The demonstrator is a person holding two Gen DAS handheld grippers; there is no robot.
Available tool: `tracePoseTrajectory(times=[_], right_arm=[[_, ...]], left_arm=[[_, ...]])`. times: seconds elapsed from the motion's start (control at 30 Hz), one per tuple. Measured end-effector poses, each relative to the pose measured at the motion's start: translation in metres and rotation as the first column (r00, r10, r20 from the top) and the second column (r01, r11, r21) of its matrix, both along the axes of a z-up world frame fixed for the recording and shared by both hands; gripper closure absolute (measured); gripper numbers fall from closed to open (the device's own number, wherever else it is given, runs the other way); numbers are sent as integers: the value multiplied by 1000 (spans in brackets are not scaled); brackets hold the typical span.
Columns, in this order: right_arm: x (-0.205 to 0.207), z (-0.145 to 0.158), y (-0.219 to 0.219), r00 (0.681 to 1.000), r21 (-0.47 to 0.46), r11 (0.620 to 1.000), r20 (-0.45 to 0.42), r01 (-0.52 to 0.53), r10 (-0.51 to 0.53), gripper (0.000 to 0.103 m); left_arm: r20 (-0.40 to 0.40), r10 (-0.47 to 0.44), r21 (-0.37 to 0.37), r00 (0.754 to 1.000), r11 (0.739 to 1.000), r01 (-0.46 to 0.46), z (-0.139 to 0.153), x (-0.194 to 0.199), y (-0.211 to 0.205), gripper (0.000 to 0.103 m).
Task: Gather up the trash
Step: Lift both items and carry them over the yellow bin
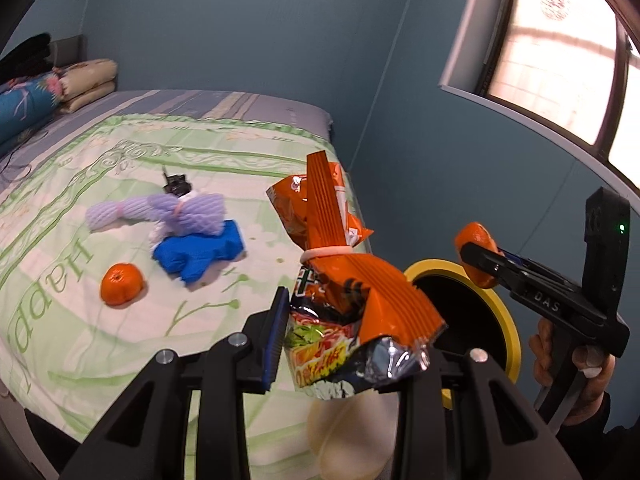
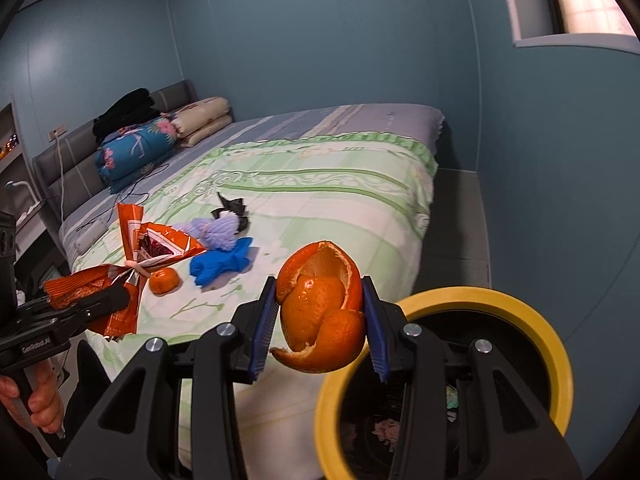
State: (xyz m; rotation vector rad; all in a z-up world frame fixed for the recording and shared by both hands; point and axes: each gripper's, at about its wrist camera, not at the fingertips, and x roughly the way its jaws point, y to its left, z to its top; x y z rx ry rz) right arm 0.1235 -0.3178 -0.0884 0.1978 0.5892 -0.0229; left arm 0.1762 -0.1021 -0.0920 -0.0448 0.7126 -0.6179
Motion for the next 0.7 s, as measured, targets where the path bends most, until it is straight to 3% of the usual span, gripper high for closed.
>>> tracePoseTrajectory(times=[0.7], right_arm=[[-31, -17, -71, 979, 24, 979, -14, 204, -204, 64]], left_arm=[[-49, -168, 20, 985, 985, 169, -13, -6, -91, 72]])
